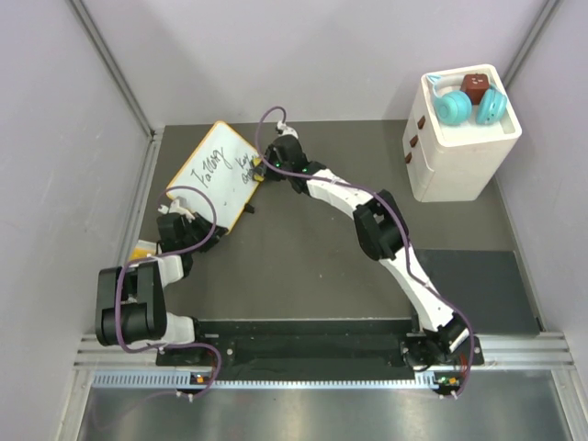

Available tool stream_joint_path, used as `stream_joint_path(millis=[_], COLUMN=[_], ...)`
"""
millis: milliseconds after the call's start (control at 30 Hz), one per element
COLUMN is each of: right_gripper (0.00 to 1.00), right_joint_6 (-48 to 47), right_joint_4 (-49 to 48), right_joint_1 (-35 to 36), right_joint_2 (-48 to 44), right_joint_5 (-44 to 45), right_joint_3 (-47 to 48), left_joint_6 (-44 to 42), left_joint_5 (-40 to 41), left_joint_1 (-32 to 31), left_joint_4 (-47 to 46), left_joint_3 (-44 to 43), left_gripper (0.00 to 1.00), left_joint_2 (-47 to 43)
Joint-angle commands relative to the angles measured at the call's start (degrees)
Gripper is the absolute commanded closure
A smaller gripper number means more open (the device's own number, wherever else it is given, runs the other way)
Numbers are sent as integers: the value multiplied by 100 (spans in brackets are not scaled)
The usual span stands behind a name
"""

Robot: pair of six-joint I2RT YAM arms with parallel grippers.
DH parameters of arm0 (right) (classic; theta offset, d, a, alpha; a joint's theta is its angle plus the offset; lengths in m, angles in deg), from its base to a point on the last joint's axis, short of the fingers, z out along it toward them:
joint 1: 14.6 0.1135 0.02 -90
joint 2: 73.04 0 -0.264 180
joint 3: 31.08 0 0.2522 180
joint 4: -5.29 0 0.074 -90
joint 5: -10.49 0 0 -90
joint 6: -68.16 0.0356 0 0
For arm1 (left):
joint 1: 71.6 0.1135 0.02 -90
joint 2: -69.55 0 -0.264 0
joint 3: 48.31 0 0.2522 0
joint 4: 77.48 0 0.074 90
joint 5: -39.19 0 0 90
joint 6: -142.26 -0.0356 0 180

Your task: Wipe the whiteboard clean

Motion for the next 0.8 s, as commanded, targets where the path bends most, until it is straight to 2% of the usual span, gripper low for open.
stream_joint_path(millis=[0,400,767], right_gripper=[100,100,100], right_joint_6=[-375,-779,-981], right_joint_4=[-34,397,520], right_joint_1=[367,964,1711], right_joint_2=[-137,-163,-278], right_joint_5=[-75,-479,-462], right_joint_3=[210,193,35], left_joint_6=[-239,-494,-520], left_joint_5=[-124,-177,-230], left_joint_1=[-3,-12,-12], left_joint_4=[-11,-3,-29], left_joint_3=[-37,42,60], left_gripper=[100,100,100], left_joint_2=[208,147,94])
